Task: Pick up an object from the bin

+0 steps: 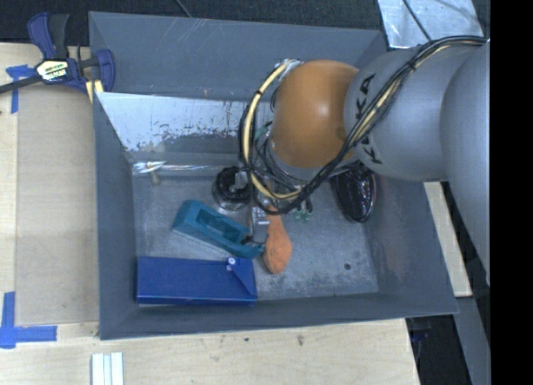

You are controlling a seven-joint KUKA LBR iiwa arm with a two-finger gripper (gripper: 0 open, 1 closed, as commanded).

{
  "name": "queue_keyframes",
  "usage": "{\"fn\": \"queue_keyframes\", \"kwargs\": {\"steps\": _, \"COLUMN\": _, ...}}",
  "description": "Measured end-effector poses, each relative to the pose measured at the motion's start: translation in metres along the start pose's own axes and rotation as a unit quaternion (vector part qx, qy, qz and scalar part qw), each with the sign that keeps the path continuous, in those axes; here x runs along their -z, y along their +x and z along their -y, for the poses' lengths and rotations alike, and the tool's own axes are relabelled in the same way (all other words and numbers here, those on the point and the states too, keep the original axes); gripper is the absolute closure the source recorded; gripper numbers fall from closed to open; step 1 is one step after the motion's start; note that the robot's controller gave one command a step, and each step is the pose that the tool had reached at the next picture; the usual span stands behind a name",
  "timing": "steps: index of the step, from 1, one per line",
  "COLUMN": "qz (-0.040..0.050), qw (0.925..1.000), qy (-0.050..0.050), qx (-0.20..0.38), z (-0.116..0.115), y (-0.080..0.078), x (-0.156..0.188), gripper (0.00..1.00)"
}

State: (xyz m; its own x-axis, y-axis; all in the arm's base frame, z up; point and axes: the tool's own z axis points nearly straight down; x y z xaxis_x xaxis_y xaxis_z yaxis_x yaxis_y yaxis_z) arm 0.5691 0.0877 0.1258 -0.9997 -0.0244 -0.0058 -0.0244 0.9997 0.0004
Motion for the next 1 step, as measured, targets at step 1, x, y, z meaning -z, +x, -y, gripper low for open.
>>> {"fn": "queue_keyframes", "kwargs": {"steps": 1, "qz": 0.0035, "qw": 0.9999, "qy": -0.004, "qx": -0.012, "z": 0.0198, "y": -0.0394, "x": -0.0366, "gripper": 0.00}}
